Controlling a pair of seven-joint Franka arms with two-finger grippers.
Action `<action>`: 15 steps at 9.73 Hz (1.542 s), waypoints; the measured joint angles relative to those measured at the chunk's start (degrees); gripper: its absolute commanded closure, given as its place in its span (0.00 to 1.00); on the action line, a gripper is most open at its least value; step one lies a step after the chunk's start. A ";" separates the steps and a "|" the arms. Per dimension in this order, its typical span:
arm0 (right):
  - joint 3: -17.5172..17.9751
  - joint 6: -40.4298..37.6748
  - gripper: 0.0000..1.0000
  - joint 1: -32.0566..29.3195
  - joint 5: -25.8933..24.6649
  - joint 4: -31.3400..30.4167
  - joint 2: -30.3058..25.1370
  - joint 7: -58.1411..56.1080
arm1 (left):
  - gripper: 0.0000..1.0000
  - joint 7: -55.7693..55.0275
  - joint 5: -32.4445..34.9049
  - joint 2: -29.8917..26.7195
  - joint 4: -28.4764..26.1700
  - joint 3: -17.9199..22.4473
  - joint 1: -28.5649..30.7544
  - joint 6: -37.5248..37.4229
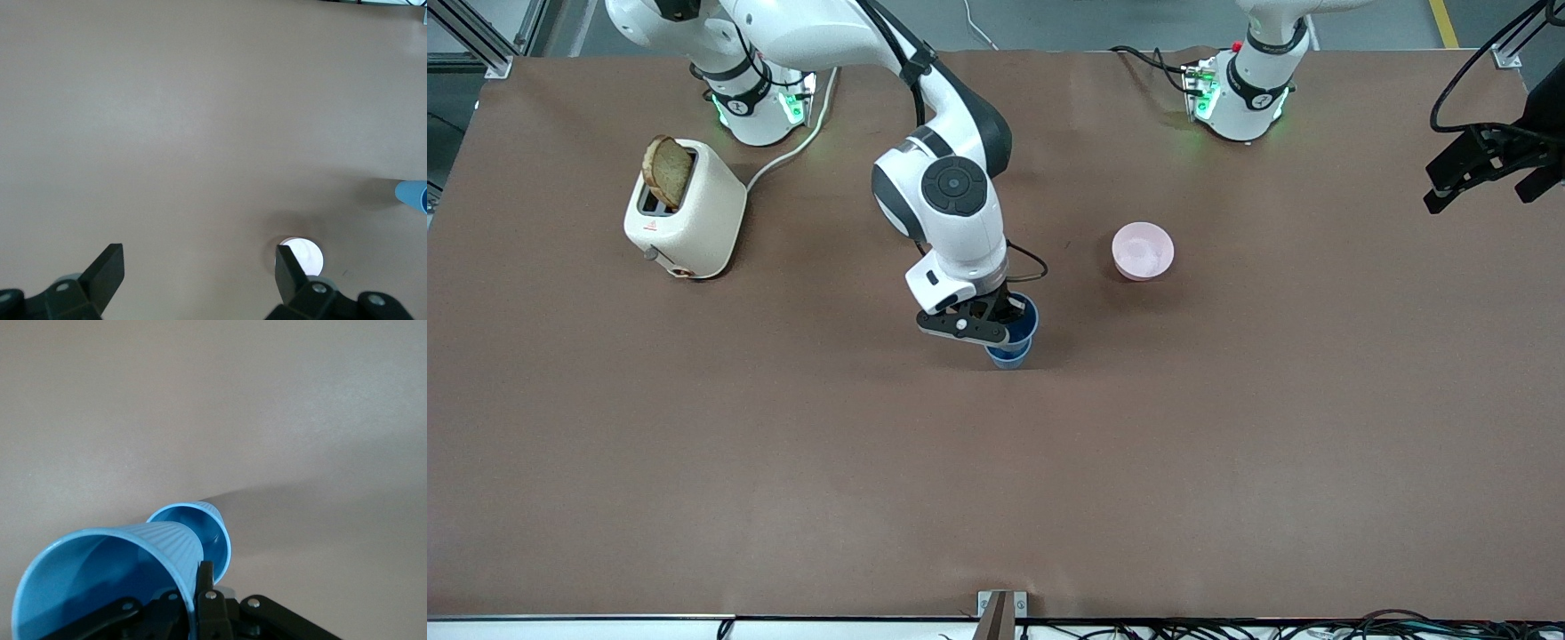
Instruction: Stack blue cups with both arms
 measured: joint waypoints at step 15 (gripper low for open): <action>-0.03 0.18 0.00 0.27 -2.39 0.09 1.20 0.03 | 0.00 3.09 -0.10 0.75 -1.32 -1.45 -0.51 -2.19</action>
